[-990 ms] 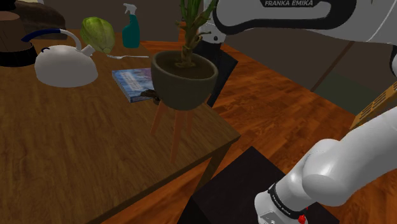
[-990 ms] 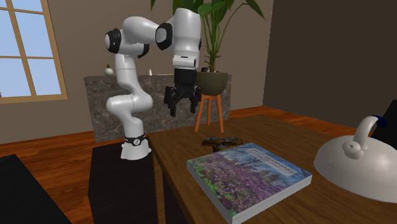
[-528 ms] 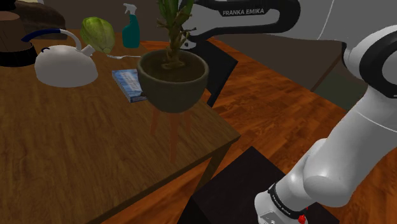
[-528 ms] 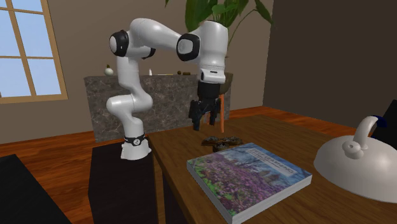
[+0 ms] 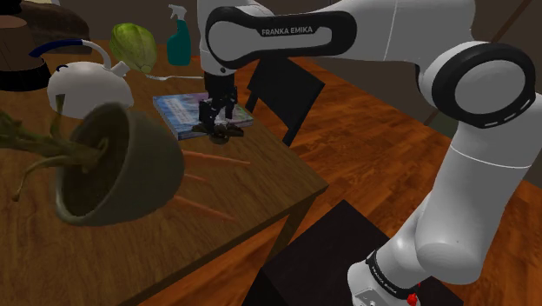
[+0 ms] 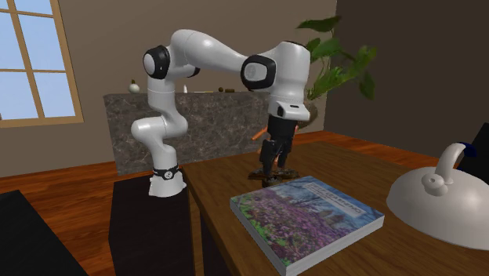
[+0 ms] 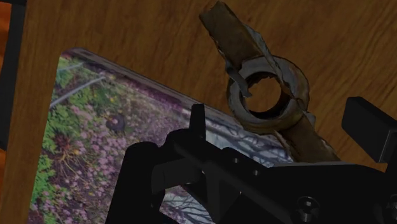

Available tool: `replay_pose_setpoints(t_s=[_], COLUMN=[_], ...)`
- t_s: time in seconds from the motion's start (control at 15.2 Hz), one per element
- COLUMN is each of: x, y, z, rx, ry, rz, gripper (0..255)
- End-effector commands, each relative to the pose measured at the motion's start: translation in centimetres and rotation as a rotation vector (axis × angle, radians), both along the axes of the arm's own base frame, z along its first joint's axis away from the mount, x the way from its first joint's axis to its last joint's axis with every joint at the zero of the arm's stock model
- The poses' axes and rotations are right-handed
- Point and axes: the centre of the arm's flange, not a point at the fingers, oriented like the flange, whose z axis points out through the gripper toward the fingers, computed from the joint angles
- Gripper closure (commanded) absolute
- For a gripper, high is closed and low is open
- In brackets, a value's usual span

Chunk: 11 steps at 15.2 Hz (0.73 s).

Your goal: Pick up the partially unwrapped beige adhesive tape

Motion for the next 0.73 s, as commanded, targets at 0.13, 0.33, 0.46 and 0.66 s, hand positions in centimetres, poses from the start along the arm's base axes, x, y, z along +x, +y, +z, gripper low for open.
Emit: replay_pose_setpoints(t_s=[0.13,0.33,0.46,0.66], x=[0.1,0.1,0.1,0.1], y=[0.1,0.1,0.1,0.0], z=[-2.1,-3.0,-3.0,-3.0], rx=[0.000,0.000,0.000,0.000], ry=[0.000,0.000,0.000,0.000], rz=[0.001,0.001,0.001,0.001], gripper=[0,0,255,255])
